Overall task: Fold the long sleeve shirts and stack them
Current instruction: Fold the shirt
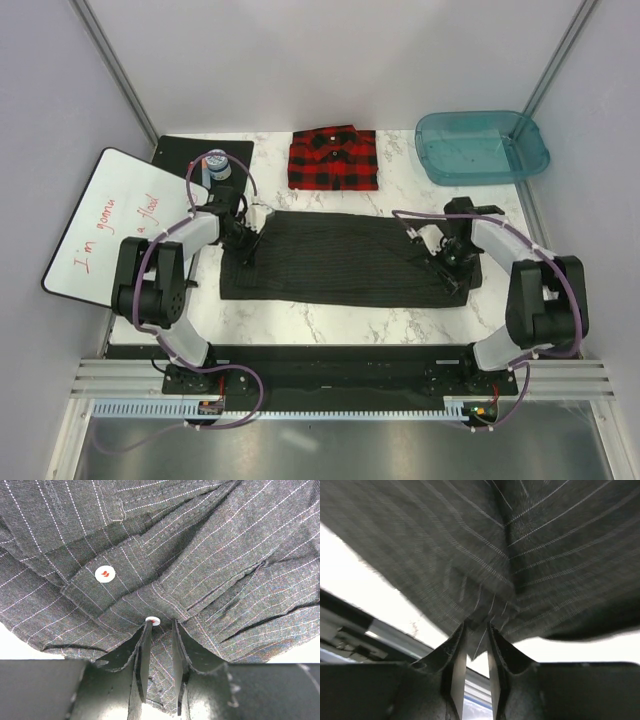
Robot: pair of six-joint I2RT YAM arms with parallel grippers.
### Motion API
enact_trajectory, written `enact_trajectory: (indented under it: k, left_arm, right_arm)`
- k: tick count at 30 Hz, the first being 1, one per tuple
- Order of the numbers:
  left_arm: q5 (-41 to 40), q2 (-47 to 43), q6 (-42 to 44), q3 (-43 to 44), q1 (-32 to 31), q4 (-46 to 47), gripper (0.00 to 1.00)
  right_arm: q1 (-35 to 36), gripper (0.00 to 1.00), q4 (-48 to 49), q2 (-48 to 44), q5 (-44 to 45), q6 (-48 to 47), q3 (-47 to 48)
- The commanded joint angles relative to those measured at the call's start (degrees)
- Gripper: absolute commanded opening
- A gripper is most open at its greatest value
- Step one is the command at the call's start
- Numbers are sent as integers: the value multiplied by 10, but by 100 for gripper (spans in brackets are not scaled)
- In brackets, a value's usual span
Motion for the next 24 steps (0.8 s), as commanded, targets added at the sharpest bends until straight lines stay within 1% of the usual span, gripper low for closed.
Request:
enact_trajectory:
  k: [1,5,8,10,11,12,14,15,17,18,19,20,22,23,24]
  left_arm:
    - [-10,0,19,-40,8,-43,31]
    - [20,-41,43,-68,7,-69,31]
    - [66,-67,54,-85,-3,-93,31]
    - [87,-95,46,-95,-44,-100,32]
    - [101,-103,49,-98,-66,-108,32]
    - [95,-122,45,-101,-116,-108,32]
    - [113,-142,48,-96,-145,-110,33]
    - [119,-157,50,-89,-149,-119,33]
    - [135,-165,77,-47,-148,-141,34]
    - [135,-171,87,-35,-148,-146,35]
    - [142,-186,117,-20,-148,-147,38]
    - [149,-194,136,-16,-147,-149,40]
    - [176,-221,177,-11,-146,-149,44]
    - [193,-229,180,-9,-143,-145,46]
    - [214,-238,180,-5,-125,-145,49]
  right_arm:
    - [0,28,68,80,82,-12,-28]
    - [-3,28,129,138,139,-22,-17]
    - [-21,26,153,186,166,-34,40]
    - [-44,25,171,219,190,-46,76]
    - [-47,25,176,229,206,-50,118]
    - [-81,25,180,247,212,-51,141]
    - [-98,25,169,260,218,-55,204]
    - [-108,26,146,258,215,-57,219]
    - [-113,28,122,239,201,-56,242]
    - [-113,30,104,212,186,-54,244]
    - [-113,31,96,198,173,-52,246]
    - [-113,36,86,186,160,-40,254]
    - [-104,39,52,165,121,-27,264]
    - [-99,40,41,158,99,-18,272]
    - [-88,41,25,145,79,-4,273]
